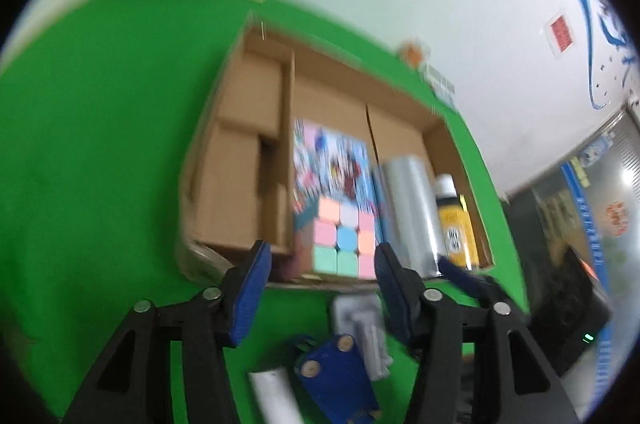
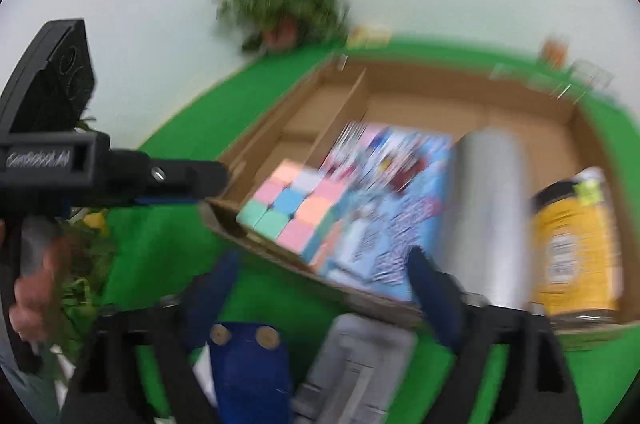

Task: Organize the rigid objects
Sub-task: 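Open both tools and withdraw them from the cube, then grasp the blue stapler with the right tool while the left tool grips it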

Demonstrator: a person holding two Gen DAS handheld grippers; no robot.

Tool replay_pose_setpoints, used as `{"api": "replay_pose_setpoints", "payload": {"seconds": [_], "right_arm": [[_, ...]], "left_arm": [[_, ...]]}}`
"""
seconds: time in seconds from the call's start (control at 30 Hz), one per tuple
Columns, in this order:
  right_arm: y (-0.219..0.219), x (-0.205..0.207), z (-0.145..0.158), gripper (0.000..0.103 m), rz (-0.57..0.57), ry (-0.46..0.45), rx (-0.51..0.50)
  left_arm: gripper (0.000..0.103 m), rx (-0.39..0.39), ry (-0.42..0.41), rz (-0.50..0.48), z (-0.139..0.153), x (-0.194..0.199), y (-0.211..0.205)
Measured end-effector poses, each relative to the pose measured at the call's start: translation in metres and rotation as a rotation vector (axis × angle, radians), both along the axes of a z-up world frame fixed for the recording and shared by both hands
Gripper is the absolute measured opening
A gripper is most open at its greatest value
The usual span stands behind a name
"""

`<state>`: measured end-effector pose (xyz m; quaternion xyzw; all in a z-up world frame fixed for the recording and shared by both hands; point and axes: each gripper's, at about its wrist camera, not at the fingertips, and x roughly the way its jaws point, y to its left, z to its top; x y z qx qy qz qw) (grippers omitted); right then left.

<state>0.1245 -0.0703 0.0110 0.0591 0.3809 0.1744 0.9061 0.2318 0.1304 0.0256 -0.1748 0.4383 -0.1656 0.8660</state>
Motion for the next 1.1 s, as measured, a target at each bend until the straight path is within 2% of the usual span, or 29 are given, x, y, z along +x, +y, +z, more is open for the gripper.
{"api": "replay_pose_setpoints", "payload": {"seconds": [0.03, 0.07, 0.1, 0.13, 0.2, 0.27, 0.4, 0.6, 0.63, 0.73, 0.77, 0.87, 0.93, 1.03, 1.1], "right_arm": [[-0.005, -0.017, 0.009, 0.103, -0.025, -0.065, -0.012], [-0.009, -0.03, 0.013, 0.102, -0.04, -0.104, -0.017], [-0.011, -0.044, 0.016, 0.102, -0.049, -0.132, -0.024], [-0.013, -0.057, 0.018, 0.102, -0.043, -0.144, -0.029], [-0.013, -0.08, 0.012, 0.102, -0.014, -0.142, -0.031], [-0.012, -0.098, 0.003, 0.102, 0.017, -0.117, -0.013], [-0.008, -0.119, -0.024, 0.102, 0.085, -0.006, 0.023], [0.005, -0.128, -0.055, 0.087, 0.104, 0.107, -0.007], [0.008, -0.128, -0.06, 0.082, 0.105, 0.12, -0.006], [0.016, -0.12, -0.073, 0.07, 0.138, 0.165, 0.055], [0.019, -0.114, -0.079, 0.065, 0.146, 0.19, 0.066], [0.028, -0.108, -0.093, 0.055, 0.127, 0.229, 0.001], [0.031, -0.111, -0.094, 0.048, 0.128, 0.21, -0.007], [0.031, -0.123, -0.093, 0.048, 0.129, 0.199, -0.039], [0.019, -0.133, -0.093, 0.048, 0.115, 0.234, 0.022]], "left_arm": [[0.073, 0.035, -0.049, 0.024, 0.007, -0.009, 0.001], [0.091, 0.087, -0.145, 0.079, 0.019, -0.029, 0.001], [0.099, 0.1, -0.205, 0.108, 0.024, -0.042, 0.001], [0.103, 0.11, -0.257, 0.123, 0.027, -0.055, 0.001], [0.103, 0.123, -0.259, 0.101, 0.025, -0.07, -0.003], [0.103, 0.121, -0.189, 0.07, 0.013, -0.079, -0.006], [0.103, 0.105, -0.108, 0.074, -0.011, -0.096, -0.005], [0.103, 0.08, -0.018, 0.111, -0.034, -0.125, 0.002], [0.103, 0.079, -0.009, 0.113, -0.037, -0.128, 0.002], [0.103, 0.081, 0.018, 0.124, -0.041, -0.138, 0.001], [0.103, 0.093, 0.023, 0.128, -0.04, -0.141, -0.001], [0.103, 0.126, -0.008, 0.123, -0.033, -0.15, -0.005], [0.103, 0.122, -0.019, 0.12, -0.029, -0.157, -0.008], [0.103, 0.113, -0.028, 0.108, -0.026, -0.163, -0.016], [0.103, 0.118, -0.027, 0.092, -0.026, -0.166, -0.023]]}}
